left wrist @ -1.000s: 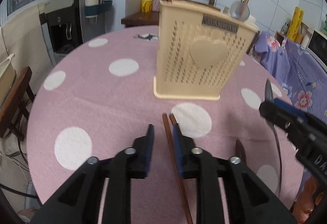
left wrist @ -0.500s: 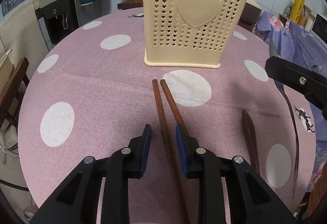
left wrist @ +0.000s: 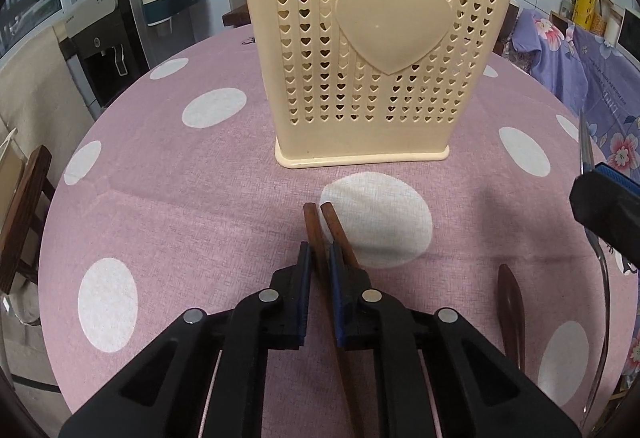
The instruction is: Organize utensils
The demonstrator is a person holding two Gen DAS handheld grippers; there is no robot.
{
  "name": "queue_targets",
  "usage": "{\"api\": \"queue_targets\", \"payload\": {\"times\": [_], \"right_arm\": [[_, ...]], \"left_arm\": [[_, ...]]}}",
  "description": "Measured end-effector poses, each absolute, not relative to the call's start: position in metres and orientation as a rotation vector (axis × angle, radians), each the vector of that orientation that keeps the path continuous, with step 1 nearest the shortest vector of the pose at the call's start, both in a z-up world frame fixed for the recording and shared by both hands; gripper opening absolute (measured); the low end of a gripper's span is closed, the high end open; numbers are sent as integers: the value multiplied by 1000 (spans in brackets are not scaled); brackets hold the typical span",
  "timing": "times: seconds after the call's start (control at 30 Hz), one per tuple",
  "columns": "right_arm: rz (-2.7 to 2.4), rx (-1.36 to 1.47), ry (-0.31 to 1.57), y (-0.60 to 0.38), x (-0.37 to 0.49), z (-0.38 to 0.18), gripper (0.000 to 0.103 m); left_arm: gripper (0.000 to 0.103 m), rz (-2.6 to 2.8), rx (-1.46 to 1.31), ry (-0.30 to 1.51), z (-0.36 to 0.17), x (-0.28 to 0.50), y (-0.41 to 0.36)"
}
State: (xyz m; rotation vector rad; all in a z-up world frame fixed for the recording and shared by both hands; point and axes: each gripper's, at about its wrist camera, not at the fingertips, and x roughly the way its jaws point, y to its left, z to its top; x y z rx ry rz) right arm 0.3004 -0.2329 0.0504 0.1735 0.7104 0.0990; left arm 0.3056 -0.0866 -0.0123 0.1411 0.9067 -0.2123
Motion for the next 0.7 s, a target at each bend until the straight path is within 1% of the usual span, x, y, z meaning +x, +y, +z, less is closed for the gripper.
{"api": "queue_targets", "payload": {"times": [0.2,0.5,0.7], "right_arm": [[107,176,688,-233,298,53,38],[154,191,613,-234,287,74,38],[172,199,591,-226,286,75,38]], "left_arm": [[9,-230,77,872,-2,301,-80],[8,-260,-8,700,59,278,-63],[8,-261,-41,638,78,275,-54]]}}
